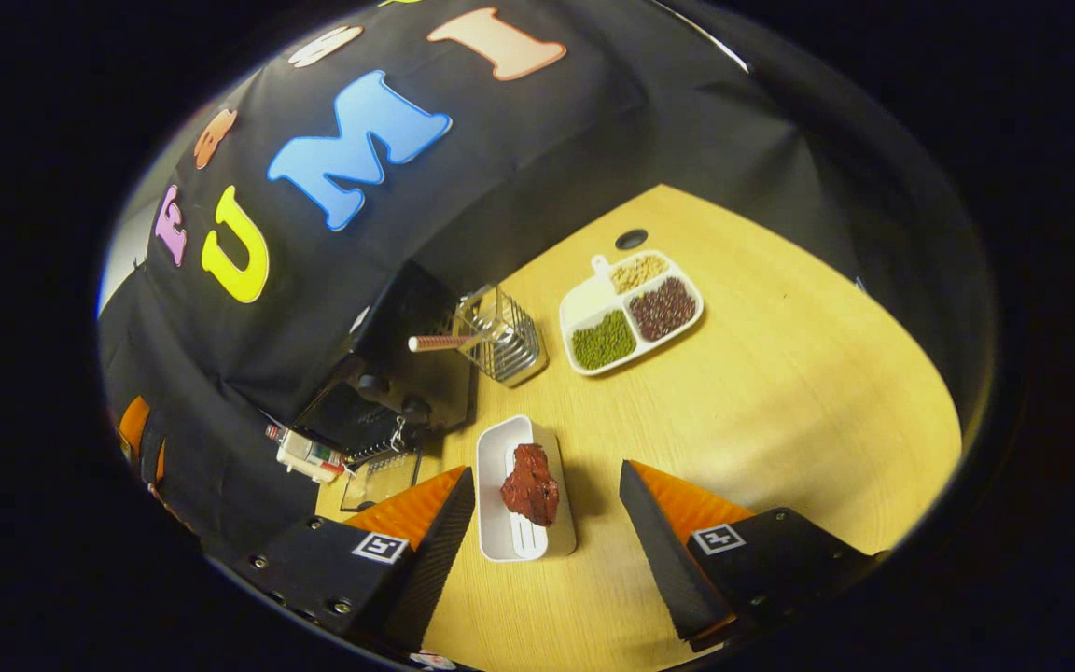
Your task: Open the electric oven with the left hand, put the food in, and close the electric oven.
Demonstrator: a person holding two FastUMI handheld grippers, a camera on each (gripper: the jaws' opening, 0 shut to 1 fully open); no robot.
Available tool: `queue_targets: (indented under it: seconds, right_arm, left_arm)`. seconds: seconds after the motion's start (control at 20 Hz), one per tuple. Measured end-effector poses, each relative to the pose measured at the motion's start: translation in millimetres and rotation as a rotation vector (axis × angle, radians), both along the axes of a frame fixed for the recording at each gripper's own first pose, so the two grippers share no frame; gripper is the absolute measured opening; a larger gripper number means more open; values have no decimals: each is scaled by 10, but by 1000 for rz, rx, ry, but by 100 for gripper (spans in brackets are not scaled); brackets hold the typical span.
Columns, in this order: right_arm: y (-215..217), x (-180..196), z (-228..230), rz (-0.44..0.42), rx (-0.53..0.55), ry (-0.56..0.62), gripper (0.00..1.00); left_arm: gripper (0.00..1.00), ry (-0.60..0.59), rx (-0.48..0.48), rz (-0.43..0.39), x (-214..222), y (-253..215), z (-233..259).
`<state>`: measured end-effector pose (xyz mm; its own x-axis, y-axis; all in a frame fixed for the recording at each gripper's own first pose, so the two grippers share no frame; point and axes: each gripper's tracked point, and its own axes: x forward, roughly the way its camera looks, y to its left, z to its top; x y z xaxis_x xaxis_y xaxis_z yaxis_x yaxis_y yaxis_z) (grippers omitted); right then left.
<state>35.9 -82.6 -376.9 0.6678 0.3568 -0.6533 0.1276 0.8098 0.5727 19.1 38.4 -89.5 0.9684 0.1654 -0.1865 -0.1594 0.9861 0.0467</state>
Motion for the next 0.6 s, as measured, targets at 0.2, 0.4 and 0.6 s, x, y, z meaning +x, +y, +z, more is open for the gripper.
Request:
queue_targets:
  seconds: [0.2, 0.4, 0.6]
  right_arm:
    - [65, 113, -188, 16, 70, 55, 78]
    - [173, 144, -160, 2, 178, 98, 37]
    - [220, 198, -111, 20, 212, 92, 13]
  left_arm:
    - [98, 16, 15, 56, -117, -42, -10]
    - [99, 16, 33, 65, -223, -142, 22]
    - [99, 15, 42, 60, -212, -142, 63]
